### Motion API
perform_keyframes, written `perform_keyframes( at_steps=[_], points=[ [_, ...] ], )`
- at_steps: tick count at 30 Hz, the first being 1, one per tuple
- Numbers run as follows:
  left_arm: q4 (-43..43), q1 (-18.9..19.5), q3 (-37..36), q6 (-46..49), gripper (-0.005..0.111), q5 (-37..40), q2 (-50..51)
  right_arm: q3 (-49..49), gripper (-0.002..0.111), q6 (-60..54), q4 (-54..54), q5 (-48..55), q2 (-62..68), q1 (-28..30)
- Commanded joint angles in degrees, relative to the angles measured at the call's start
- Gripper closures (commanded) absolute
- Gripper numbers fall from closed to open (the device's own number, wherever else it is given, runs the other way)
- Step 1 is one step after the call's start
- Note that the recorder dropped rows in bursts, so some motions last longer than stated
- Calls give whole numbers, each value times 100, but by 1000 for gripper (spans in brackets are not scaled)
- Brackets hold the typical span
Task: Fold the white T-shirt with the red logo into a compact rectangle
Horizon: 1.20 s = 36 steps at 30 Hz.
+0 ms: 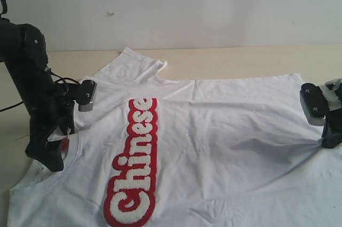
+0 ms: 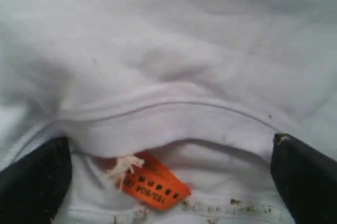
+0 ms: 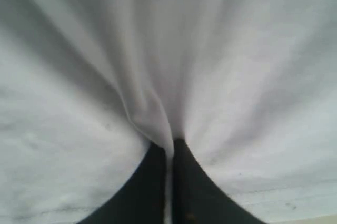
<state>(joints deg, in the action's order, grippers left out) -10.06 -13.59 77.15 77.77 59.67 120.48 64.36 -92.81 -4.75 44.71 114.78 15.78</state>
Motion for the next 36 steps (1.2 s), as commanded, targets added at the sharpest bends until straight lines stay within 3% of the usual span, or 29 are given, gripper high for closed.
perform_keyframes(
  at_steps=[1,5,12,16,21,36],
  points=[
    [-354,-7,-170,-60,2,131,-365,-55,108,61,130,-302,202,25],
    [-249,-7,-787,62,2,-25,-415,-55,108,102,214,-302,202,25],
    [99,-7,-875,176,2,-608,-379,-55,108,311,207,-424,202,25],
    [139,-7,-1168,-566,2,-1667,-310,-55,108,460,207,-424,202,25],
    [659,-19,-1236,-555,2,-1649,-300,-55,108,460,207,-424,202,25],
    [663,-19,-1236,141,2,-1680,-1135,-55,108,459,207,-444,202,25]
  ],
)
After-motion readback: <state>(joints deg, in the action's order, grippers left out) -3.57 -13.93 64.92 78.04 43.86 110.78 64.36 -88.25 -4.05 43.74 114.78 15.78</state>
